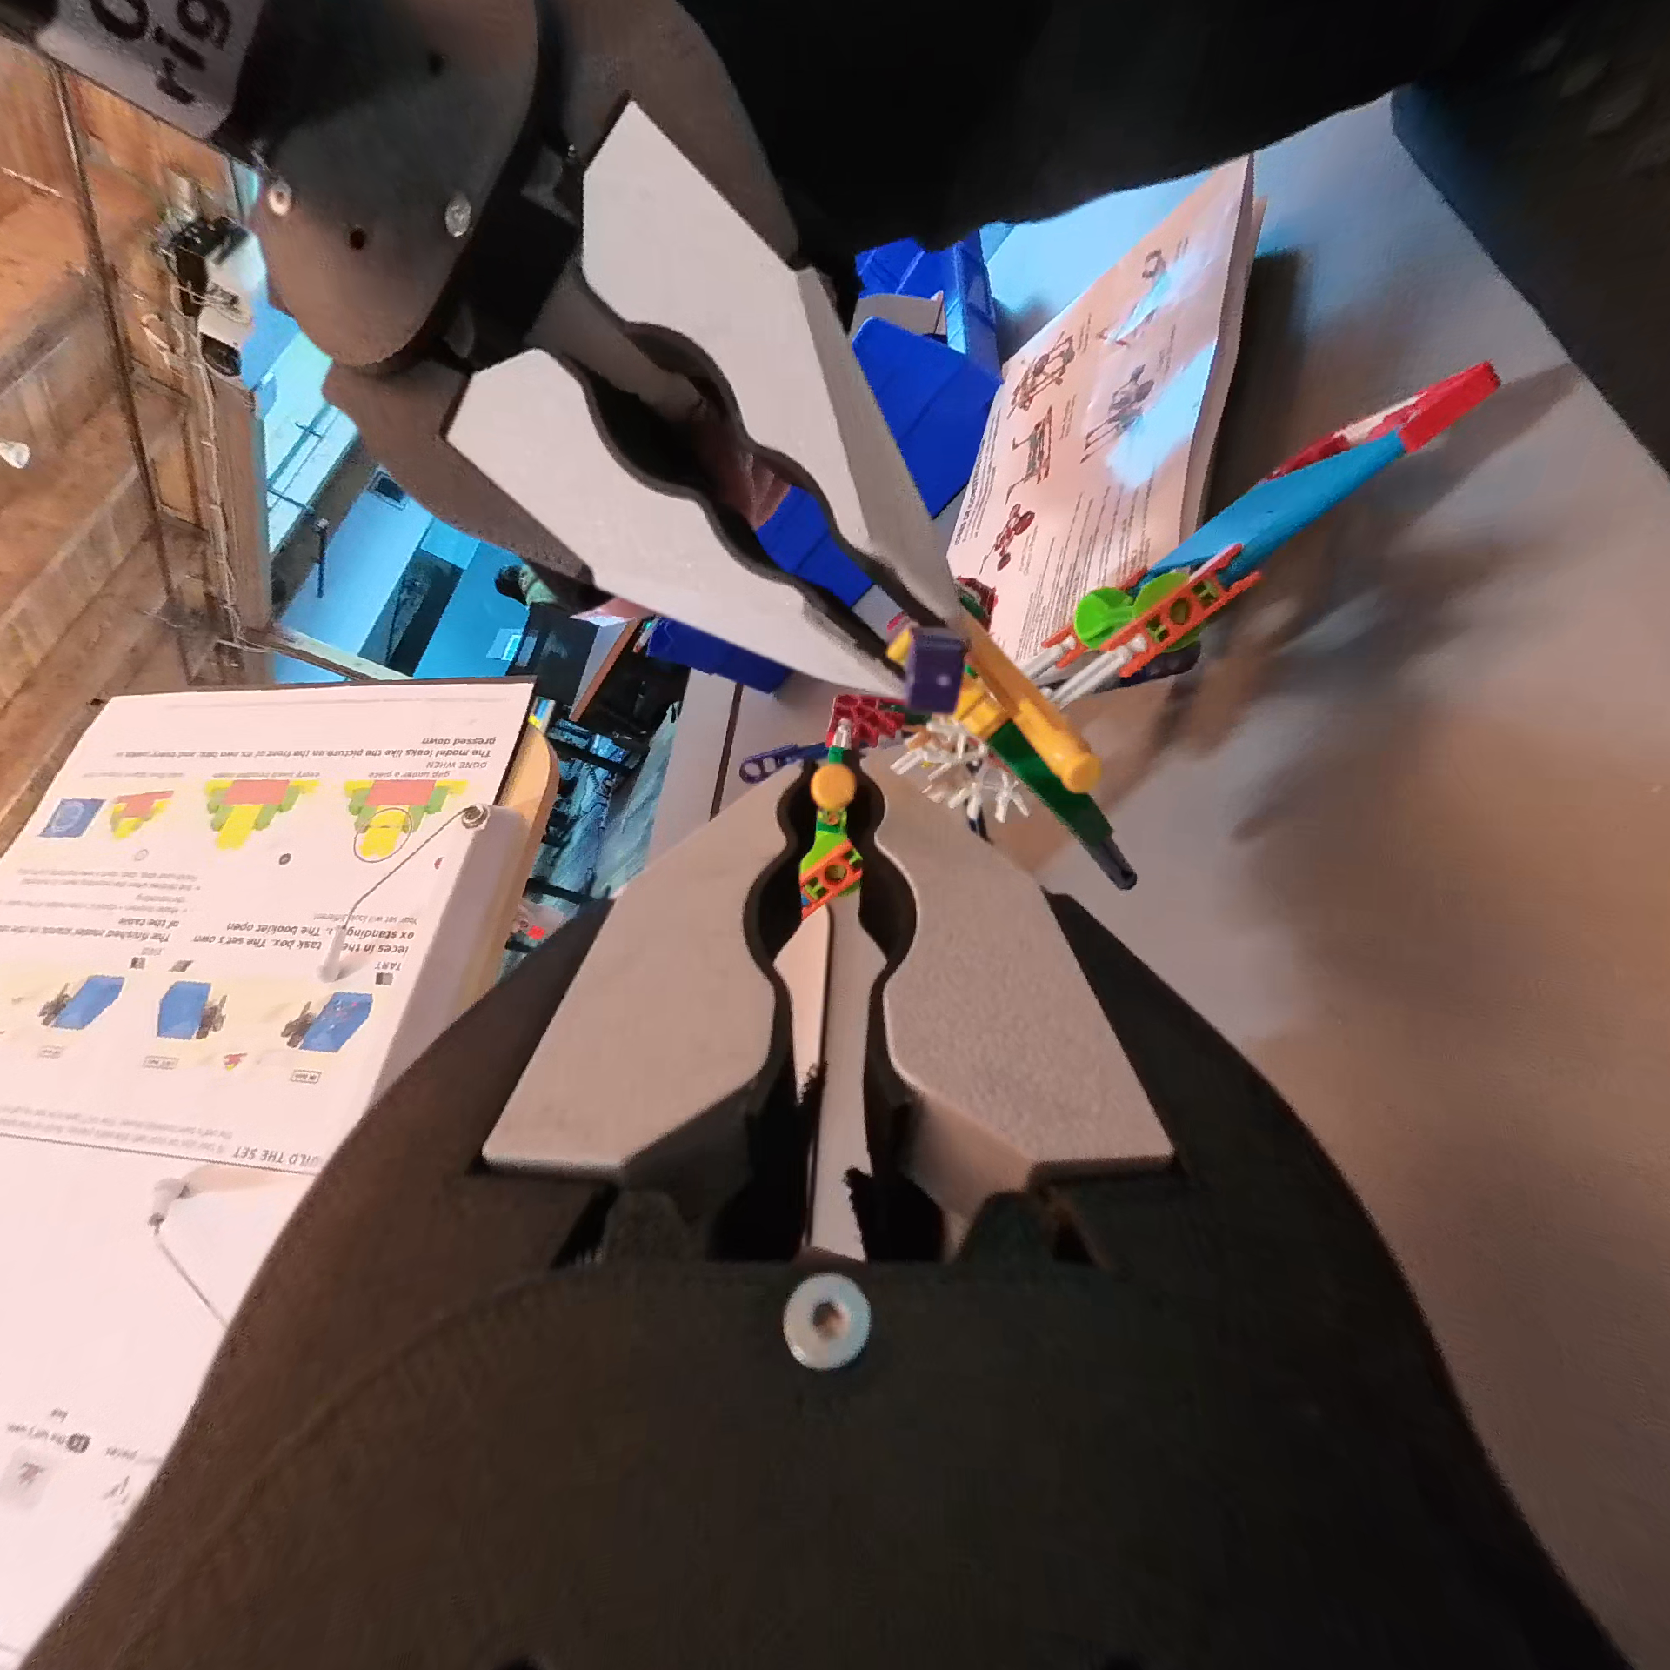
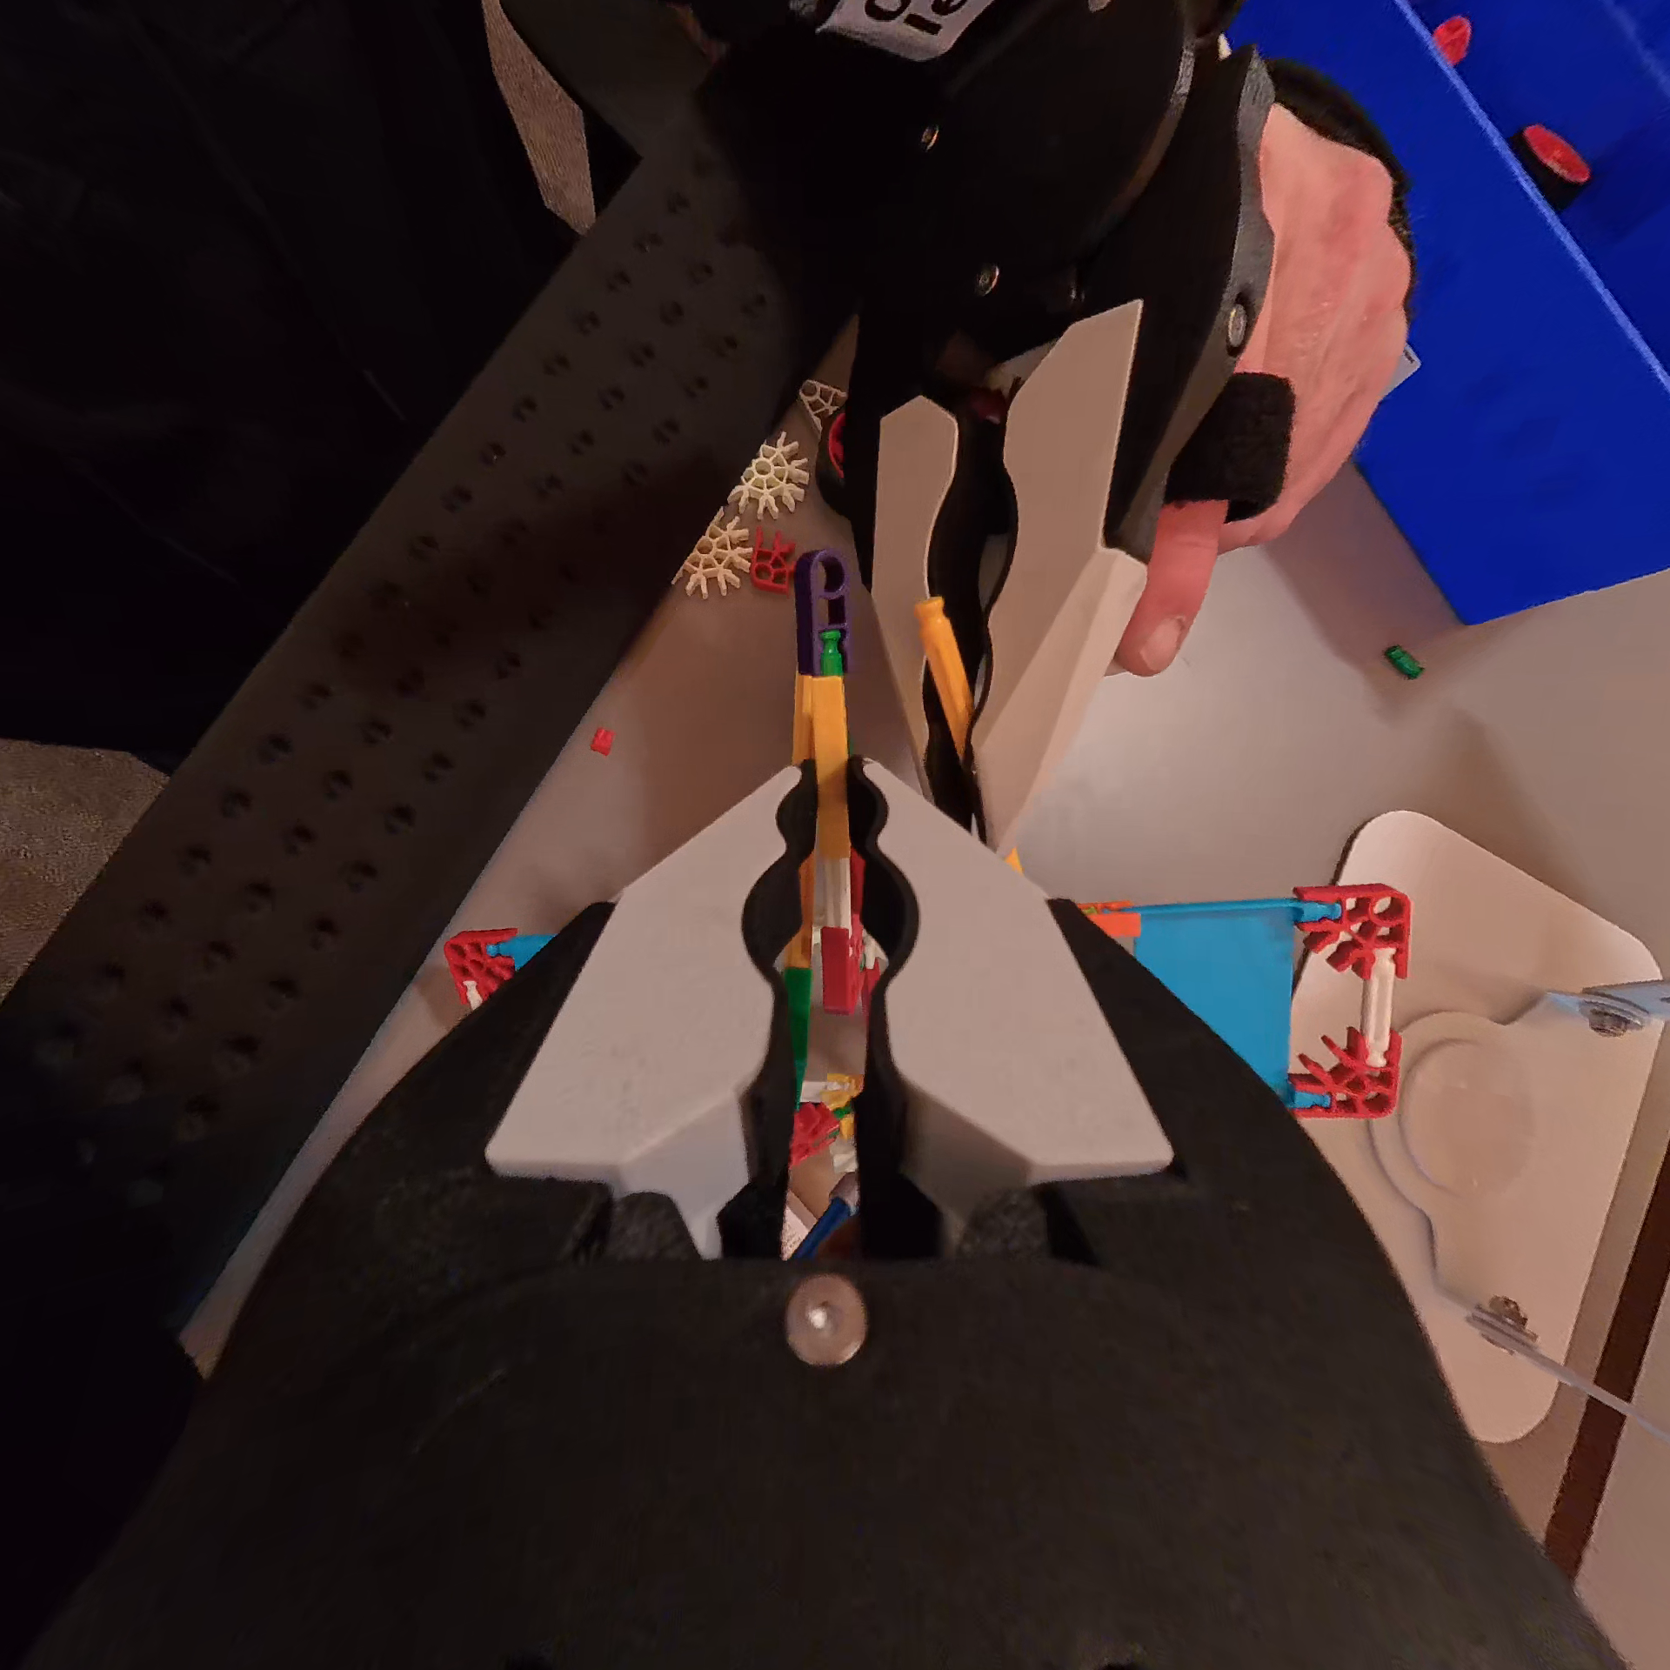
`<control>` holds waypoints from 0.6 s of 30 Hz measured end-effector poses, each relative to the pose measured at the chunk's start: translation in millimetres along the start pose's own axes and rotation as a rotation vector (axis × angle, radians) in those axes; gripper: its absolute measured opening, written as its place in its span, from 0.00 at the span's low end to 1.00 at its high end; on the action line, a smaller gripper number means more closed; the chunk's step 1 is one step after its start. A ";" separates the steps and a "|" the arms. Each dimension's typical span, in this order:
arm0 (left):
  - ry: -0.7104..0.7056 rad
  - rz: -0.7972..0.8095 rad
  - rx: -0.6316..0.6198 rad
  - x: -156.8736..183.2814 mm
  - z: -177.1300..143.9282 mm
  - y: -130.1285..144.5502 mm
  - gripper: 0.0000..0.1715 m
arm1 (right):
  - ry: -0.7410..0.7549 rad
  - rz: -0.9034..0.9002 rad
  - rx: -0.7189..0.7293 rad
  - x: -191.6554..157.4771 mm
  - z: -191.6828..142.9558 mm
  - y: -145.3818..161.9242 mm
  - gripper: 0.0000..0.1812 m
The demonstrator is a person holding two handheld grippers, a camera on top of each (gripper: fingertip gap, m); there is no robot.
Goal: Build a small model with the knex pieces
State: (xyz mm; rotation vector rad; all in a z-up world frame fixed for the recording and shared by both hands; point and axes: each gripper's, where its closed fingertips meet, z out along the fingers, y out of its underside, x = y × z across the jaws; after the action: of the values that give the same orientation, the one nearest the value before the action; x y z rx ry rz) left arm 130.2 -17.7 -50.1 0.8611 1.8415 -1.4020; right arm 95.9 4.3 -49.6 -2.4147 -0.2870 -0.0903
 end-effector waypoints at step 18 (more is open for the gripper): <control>-0.072 -0.168 -0.088 -20.2 6.4 34.2 0.02 | 0.440 0.045 -0.287 30.6 -42.0 19.3 0.10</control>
State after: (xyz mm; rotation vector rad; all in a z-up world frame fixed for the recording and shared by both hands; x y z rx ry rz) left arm 170.3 -19.0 -53.3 0.6164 1.9412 -1.4220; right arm 130.6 -31.7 -25.8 -2.5965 -0.0166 -0.6718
